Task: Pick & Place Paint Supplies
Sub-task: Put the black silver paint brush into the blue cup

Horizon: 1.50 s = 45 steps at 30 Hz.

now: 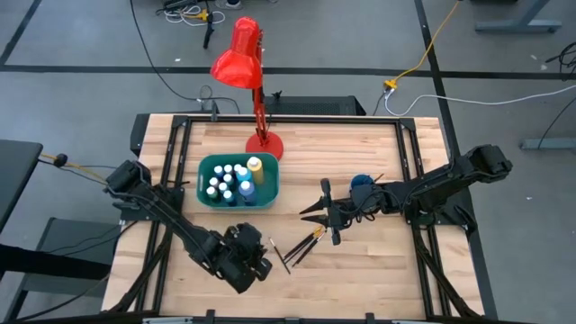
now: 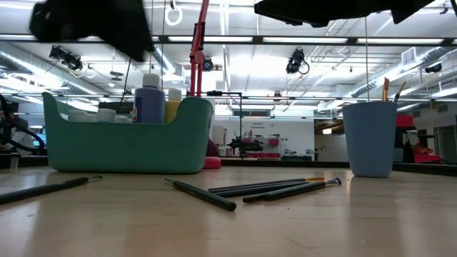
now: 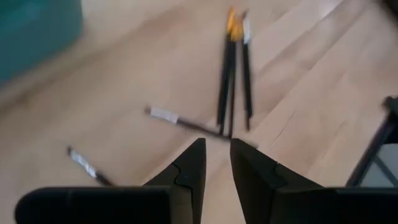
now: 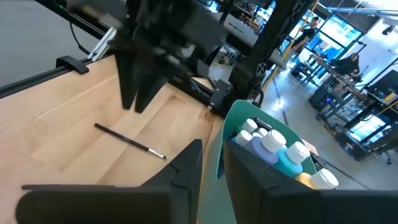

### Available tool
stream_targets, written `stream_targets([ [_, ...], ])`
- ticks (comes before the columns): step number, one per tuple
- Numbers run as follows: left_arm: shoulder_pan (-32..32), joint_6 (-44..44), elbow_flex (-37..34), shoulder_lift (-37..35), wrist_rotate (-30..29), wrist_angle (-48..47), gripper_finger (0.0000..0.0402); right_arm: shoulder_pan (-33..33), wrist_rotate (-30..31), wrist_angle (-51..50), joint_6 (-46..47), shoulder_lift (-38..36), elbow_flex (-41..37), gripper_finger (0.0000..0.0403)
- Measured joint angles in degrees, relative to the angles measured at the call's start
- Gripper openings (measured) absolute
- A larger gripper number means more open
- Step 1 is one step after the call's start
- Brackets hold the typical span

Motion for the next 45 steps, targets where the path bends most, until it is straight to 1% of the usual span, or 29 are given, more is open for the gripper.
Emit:
stream_targets([
  [2,-0.55,-3.10,-0.18,0.43,2.89,-2.63,0.0082,-0.01,0.00,0.02,0.02,-0.01,0.00,0.0078],
  [5,-0.76,-10.04,0.08,1.95,9.11,-4.10,0.0082,-0.02,0.00,-0.15,0.05,0.00,0.00,0.0078],
  [7,-1.32,-14.97,-0.26,2.40,13.11,-8.78,0.0082,-0.02,0.00,-0.02,-0.04,-0.02,0.00,0.0078],
  [9,-1.09,-18.86,0.15,4.30,15.45,-8.56,0.0082,-0.02,-0.01,-0.22,0.03,-0.01,0.00,0.0078],
  [12,-1.16,-24.12,-0.28,6.13,16.80,-14.93,0.0082,-0.04,0.00,0.33,-0.14,-0.02,0.03,0.0078],
  [14,-0.59,-27.41,0.08,7.92,16.29,-12.74,0.0082,-0.07,0.00,0.31,-0.02,0.00,0.02,0.0078],
  [16,0.07,-28.95,-0.20,9.35,16.01,-15.50,0.0082,-0.17,-0.05,1.39,-0.03,-0.02,0.05,0.0078],
  [18,0.73,-29.10,-0.09,10.76,15.88,-12.65,0.0082,-0.17,-0.02,1.65,0.12,-0.02,0.03,0.0078],
  [20,1.50,-29.05,-0.15,11.25,15.68,-13.53,0.0082,-0.24,-0.09,2.71,0.11,-0.02,0.02,0.0078],
  [22,2.27,-28.48,0.04,12.57,13.84,-9.88,0.0082,-0.24,-0.04,2.88,0.15,-0.03,0.04,0.0078],
  [24,2.36,-28.83,-0.24,12.82,12.16,-11.31,0.0082,-0.32,-0.04,3.41,-0.03,-0.01,0.02,0.0078],
  [25,2.79,-28.96,-0.15,13.02,11.75,-10.59,0.0082,-0.33,-0.04,3.39,-0.04,-0.02,0.04,0.0078],
  [27,3.17,-29.33,0.15,13.81,13.09,-9.23,0.0082,-0.39,-0.03,3.29,-0.01,0.00,0.02,0.0078],
  [29,3.40,-28.89,-0.21,14.11,14.93,-11.86,0.0082,-0.46,-0.15,3.51,-0.24,-0.02,0.04,0.0078],
  [31,3.43,-28.45,0.03,14.46,14.46,-10.22,0.0082,-0.60,-0.07,3.33,-0.22,0.00,0.02,0.0078],
  [36,3.43,-28.01,-0.02,14.13,14.34,-11.52,0.0082,-1.08,-0.15,3.44,-0.26,-0.01,0.02,0.0078],
  [39,3.24,-27.44,-0.02,13.83,15.52,-13.27,0.0082,-1.29,-0.09,3.43,-0.26,0.00,0.02,0.0078],
  [43,2.38,-21.69,1.43,13.79,18.03,-18.57,0.0082,-1.54,-0.07,3.41,-0.26,-0.02,0.02,0.0078],
  [45,1.71,-19.40,2.93,13.73,17.35,-22.25,0.0082,-1.63,-0.07,3.43,-0.22,-0.02,0.02,0.0078],
])
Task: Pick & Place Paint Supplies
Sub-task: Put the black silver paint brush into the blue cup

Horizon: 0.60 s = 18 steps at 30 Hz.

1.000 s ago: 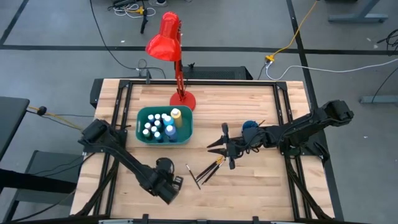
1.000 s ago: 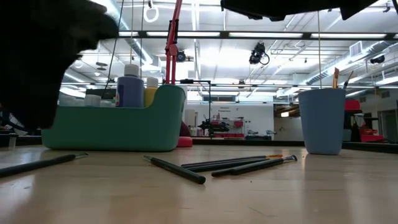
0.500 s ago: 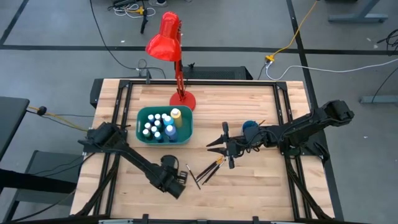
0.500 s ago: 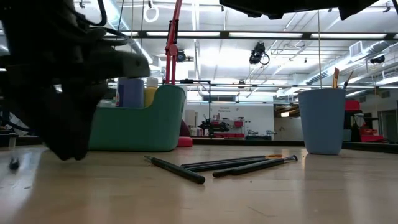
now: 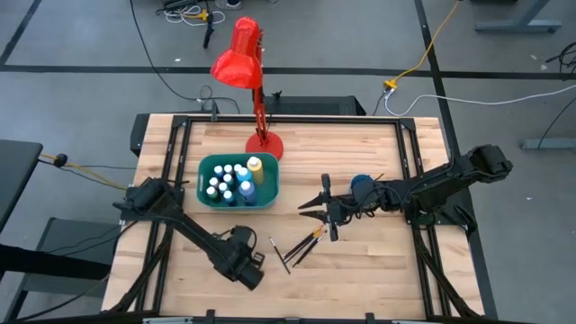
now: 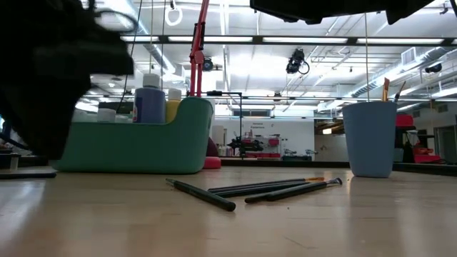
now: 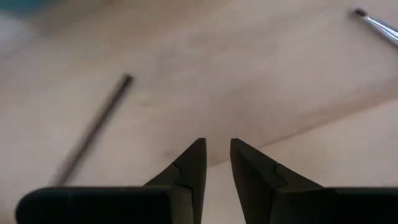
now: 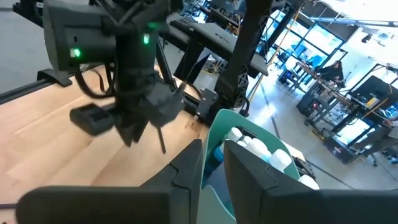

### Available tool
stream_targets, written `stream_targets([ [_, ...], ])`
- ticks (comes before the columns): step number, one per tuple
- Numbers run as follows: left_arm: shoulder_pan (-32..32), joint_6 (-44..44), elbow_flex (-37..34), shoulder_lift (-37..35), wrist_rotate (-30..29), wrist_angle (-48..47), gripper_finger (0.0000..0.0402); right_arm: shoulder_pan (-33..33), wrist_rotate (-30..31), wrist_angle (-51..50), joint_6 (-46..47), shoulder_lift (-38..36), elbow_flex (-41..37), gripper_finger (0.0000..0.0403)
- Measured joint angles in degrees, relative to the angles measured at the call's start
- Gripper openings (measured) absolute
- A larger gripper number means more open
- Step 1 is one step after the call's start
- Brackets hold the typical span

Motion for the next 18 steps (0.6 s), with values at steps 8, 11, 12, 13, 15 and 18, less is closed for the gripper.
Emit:
stream_targets([
  [8,-5.58,-1.38,2.61,-8.53,-9.19,-12.04,0.0082,-0.33,0.03,0.00,-0.06,0.00,0.00,0.0078],
  [11,-8.45,-5.19,0.61,-12.58,-12.54,-12.98,0.0082,-0.31,-0.02,0.00,-0.01,0.02,0.00,0.0078],
  [12,-9.15,-5.90,-0.63,-13.60,-11.99,-12.44,0.0082,-0.31,-0.05,0.00,-0.02,0.00,0.00,0.0078],
  [13,-9.70,-6.11,-2.08,-14.43,-10.70,-11.79,0.0082,-0.31,-0.07,0.04,-0.02,0.02,0.00,0.0078],
  [15,-10.58,-5.02,-5.57,-15.67,-7.75,-9.32,0.0082,-0.31,-0.06,0.00,-0.15,0.02,0.00,0.0078],
  [18,-11.04,1.17,-11.67,-16.66,-4.63,-1.23,0.0082,-0.31,-0.07,0.00,-0.24,0.02,0.00,0.0078],
])
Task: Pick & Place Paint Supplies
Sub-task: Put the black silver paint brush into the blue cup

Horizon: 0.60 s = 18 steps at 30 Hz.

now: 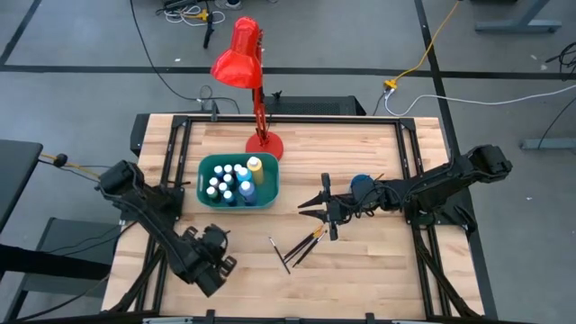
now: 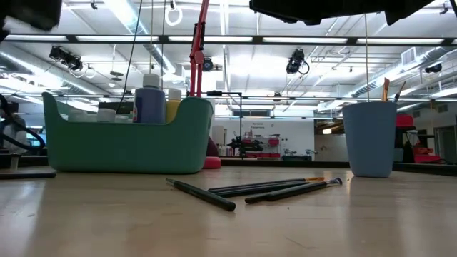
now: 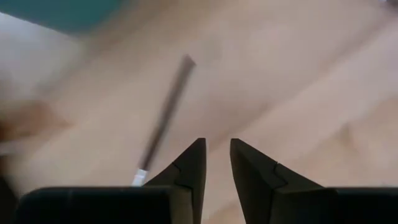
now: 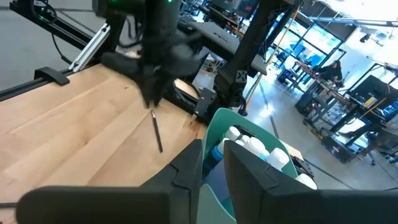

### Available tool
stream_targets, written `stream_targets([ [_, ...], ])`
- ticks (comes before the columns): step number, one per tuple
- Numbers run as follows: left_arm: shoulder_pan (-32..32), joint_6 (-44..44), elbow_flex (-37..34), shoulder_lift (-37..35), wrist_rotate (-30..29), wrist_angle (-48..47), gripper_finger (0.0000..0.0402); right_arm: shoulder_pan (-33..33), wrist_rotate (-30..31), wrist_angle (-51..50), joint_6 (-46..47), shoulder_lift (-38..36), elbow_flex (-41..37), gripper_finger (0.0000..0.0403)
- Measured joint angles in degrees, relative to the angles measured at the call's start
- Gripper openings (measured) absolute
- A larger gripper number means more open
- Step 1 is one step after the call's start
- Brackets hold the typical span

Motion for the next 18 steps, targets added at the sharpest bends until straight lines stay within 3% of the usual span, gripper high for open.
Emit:
stream_targets([
  [4,0.78,4.40,-6.70,-2.10,5.17,7.82,0.0082,-0.02,-0.02,0.02,-0.04,-0.02,0.00,0.0078],
  [11,1.09,2.92,-13.79,-7.49,6.29,9.52,0.0082,-0.04,-0.02,0.26,-1.11,0.00,0.00,0.0078],
  [18,1.09,4.61,-22.02,-9.99,6.91,20.71,0.0082,-0.04,-0.02,0.37,-1.14,0.00,0.00,0.0078],
])
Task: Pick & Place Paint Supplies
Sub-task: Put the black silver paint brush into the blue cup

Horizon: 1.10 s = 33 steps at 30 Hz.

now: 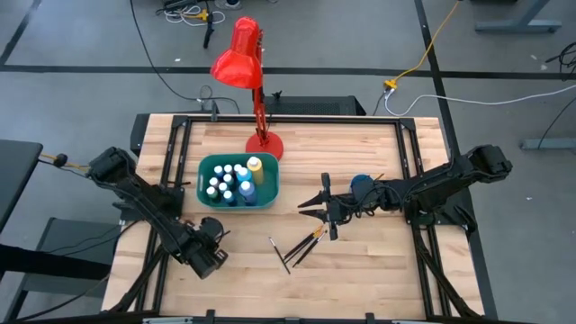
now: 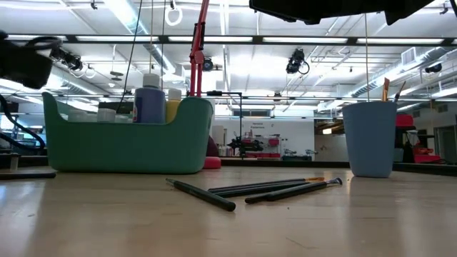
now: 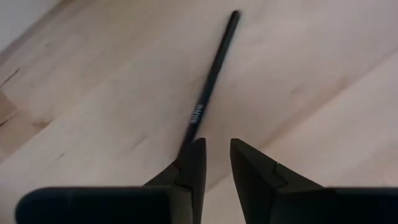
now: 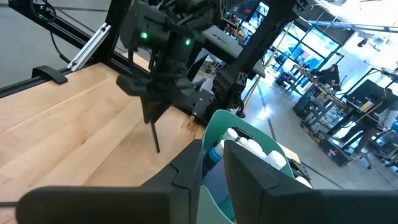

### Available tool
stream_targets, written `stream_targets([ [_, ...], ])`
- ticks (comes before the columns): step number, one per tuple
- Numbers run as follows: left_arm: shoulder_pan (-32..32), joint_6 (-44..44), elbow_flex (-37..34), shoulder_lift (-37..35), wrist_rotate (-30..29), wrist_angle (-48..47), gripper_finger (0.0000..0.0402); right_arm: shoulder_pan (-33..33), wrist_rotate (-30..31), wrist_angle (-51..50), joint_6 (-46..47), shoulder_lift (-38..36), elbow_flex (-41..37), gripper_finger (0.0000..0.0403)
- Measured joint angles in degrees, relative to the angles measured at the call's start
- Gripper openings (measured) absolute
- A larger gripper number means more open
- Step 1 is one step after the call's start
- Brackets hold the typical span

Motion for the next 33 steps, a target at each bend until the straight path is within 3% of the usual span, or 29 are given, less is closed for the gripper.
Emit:
stream_targets([
  [8,0.00,-0.49,-2.31,-0.02,1.13,1.19,0.0082,-0.02,0.00,0.11,-0.13,0.00,0.00,0.0078],
  [11,0.00,3.42,-0.64,-0.02,1.06,0.78,0.0082,-0.07,-0.02,0.40,-0.22,0.00,0.00,0.0078],
  [17,1.34,6.56,2.55,-0.02,-2.89,-12.02,0.0082,-0.07,-0.02,1.54,-0.28,-0.02,0.00,0.0078],
  [20,3.84,6.90,2.57,-0.02,-4.07,-16.79,0.0082,-0.07,-0.03,2.08,-1.59,-0.01,0.00,0.0078],
  [24,7.89,7.31,2.59,0.04,-10.82,-22.95,0.0082,-0.09,-0.04,2.47,-3.00,0.00,0.00,0.0078],
  [26,10.16,7.87,2.59,0.04,-10.62,-24.63,0.0082,-0.09,-0.04,2.59,-3.12,-0.02,0.00,0.0078],
  [33,14.16,10.69,-2.33,0.08,-7.62,-15.61,0.0082,-0.11,-0.04,2.67,-3.10,0.00,0.00,0.0078],
])
